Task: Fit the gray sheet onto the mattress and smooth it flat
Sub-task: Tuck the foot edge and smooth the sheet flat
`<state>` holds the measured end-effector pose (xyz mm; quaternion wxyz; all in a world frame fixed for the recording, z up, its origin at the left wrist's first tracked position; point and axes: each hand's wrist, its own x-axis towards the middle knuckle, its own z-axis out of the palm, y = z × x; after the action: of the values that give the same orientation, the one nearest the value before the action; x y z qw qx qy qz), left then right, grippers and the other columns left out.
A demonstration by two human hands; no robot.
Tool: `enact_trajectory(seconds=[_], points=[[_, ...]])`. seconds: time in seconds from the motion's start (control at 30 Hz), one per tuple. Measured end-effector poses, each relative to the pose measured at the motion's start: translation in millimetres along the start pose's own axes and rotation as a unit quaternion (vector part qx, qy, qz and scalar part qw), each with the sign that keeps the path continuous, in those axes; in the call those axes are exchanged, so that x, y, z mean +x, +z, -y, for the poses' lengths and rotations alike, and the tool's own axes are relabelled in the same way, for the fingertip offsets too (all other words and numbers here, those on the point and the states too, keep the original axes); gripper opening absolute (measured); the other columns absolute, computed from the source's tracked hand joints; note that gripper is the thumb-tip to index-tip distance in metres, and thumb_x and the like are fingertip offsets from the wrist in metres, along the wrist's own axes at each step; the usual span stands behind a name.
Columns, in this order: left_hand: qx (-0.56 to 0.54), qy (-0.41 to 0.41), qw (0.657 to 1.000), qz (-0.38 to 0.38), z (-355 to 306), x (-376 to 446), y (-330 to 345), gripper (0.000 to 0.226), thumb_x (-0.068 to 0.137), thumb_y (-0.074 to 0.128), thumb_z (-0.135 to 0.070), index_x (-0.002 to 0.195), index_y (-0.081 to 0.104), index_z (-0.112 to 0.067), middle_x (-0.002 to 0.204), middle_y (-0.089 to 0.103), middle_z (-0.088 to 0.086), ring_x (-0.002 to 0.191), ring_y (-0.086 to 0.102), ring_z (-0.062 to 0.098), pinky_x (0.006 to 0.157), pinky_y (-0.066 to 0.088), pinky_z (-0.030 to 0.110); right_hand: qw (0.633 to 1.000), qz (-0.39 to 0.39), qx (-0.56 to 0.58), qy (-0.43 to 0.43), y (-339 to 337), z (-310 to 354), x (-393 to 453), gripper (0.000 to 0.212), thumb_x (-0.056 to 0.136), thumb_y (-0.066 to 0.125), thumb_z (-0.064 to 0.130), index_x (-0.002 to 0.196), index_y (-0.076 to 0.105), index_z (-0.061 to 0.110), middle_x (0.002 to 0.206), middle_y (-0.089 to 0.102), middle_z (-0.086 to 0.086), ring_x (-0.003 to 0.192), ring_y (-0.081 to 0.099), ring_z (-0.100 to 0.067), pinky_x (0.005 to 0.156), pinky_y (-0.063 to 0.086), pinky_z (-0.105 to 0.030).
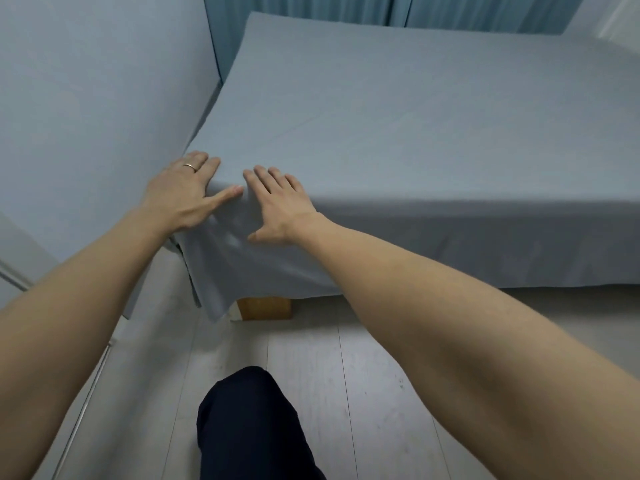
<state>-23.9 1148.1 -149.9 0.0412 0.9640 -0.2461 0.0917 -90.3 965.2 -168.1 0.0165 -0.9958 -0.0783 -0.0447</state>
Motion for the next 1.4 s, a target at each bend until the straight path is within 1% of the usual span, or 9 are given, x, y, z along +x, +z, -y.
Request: enact_trajectory(seconds=[0.17,0.3,0.43,0.53,0.67,0.83,1.07,1.2,1.4], points=[[0.008,0.011,1.0,-0.006,0.3,-0.4,0.1,0.09,0.087,0.028,-0.075,0.151,0.033,-0.012,0.156,0.033,0.012,0.146,0.025,0.025,0.118,0.018,0.04,1.0,0.014,0.003,-0.013,-5.0,-3.7,-0.5,0.116,0.074,0.07,0.057,0.157,-0.002,0.021,0.166,0.0,-0.001,0.152,0.001,-0.022,0.122,0.005,-0.039],[0.044,0.007,0.999,0.015,7.5,9.3,-0.3,0.098,0.082,0.011,-0.087,0.15,0.033,-0.02,0.157,0.032,0.007,0.147,0.024,0.023,0.119,0.014,0.048,1.0,-0.008,-0.001,-0.002,-11.7,-13.4,-4.9,0.113,0.077,0.068,0.054,0.157,-0.006,0.023,0.166,0.0,0.0,0.152,0.002,-0.02,0.122,0.004,-0.037],[-0.006,-0.003,1.0,-0.006,9.4,7.7,9.3,0.102,0.076,0.011,-0.09,0.15,0.032,-0.023,0.158,0.028,0.012,0.146,0.023,0.029,0.119,0.021,0.047,0.999,0.026,-0.005,0.02,-9.5,-31.5,-15.1,0.112,0.077,0.069,0.052,0.157,-0.004,0.025,0.166,-0.003,-0.001,0.152,-0.001,-0.021,0.123,0.004,-0.039],[0.009,-0.014,0.998,0.055,7.6,13.6,-0.4,0.108,0.071,0.007,-0.094,0.152,0.028,-0.025,0.159,0.027,0.011,0.147,0.021,0.027,0.118,0.022,0.047,0.999,0.048,0.023,0.008,-18.6,-38.1,-17.9,0.11,0.079,0.07,0.048,0.157,-0.004,0.024,0.166,-0.004,-0.001,0.152,-0.001,-0.02,0.122,0.004,-0.037],[0.037,-0.044,0.997,0.057,-0.8,20.4,-7.8,0.099,0.078,0.006,-0.088,0.152,0.025,-0.026,0.159,0.025,0.012,0.147,0.022,0.028,0.117,0.021,0.047,0.999,0.015,0.034,0.036,-31.5,-47.7,-21.4,0.106,0.082,0.067,0.048,0.158,-0.001,0.02,0.166,-0.003,-0.002,0.152,0.004,-0.021,0.122,0.006,-0.037],[-0.019,-0.076,0.994,0.07,-5.5,19.9,6.7,0.09,0.087,0.016,-0.077,0.155,0.02,-0.018,0.162,0.015,0.015,0.15,0.008,0.032,0.123,0.007,0.04,0.996,0.073,0.024,0.054,-28.7,-74.3,-38.8,0.103,0.084,0.066,0.047,0.158,0.0,0.021,0.166,-0.004,0.002,0.152,0.0,-0.016,0.123,0.005,-0.037],[0.021,-0.088,0.988,0.125,-10.2,24.2,-5.9,0.083,0.091,0.015,-0.074,0.157,0.012,-0.023,0.164,0.009,0.012,0.151,0.003,0.027,0.122,0.006,0.045,0.995,0.073,0.045,0.057,-23.4,-76.7,-42.6,0.104,0.084,0.065,0.047,0.158,-0.004,0.021,0.166,-0.007,0.002,0.152,-0.005,-0.016,0.123,0.002,-0.037],[-0.004,0.018,1.0,0.004,-69.9,28.1,-20.4,0.078,0.082,0.025,-0.056,0.144,0.041,-0.011,0.15,0.04,0.015,0.142,0.03,0.029,0.115,0.024,0.043,0.995,0.037,0.056,0.078,-33.1,-87.0,-51.9,0.102,0.086,0.065,0.046,0.158,-0.001,0.015,0.166,-0.001,-0.004,0.152,0.004,-0.02,0.124,0.007,-0.034],[-0.082,0.202,0.975,0.048,-225.6,54.9,0.0,0.063,0.096,0.041,-0.054,0.147,0.038,-0.018,0.153,0.04,0.005,0.141,0.036,0.024,0.111,0.031,0.04,0.983,0.024,0.034,0.178,-60.1,-160.1,-130.8,0.095,0.088,0.064,0.044,0.158,0.007,0.014,0.165,0.007,-0.005,0.151,0.016,-0.022,0.122,0.016,-0.035]])
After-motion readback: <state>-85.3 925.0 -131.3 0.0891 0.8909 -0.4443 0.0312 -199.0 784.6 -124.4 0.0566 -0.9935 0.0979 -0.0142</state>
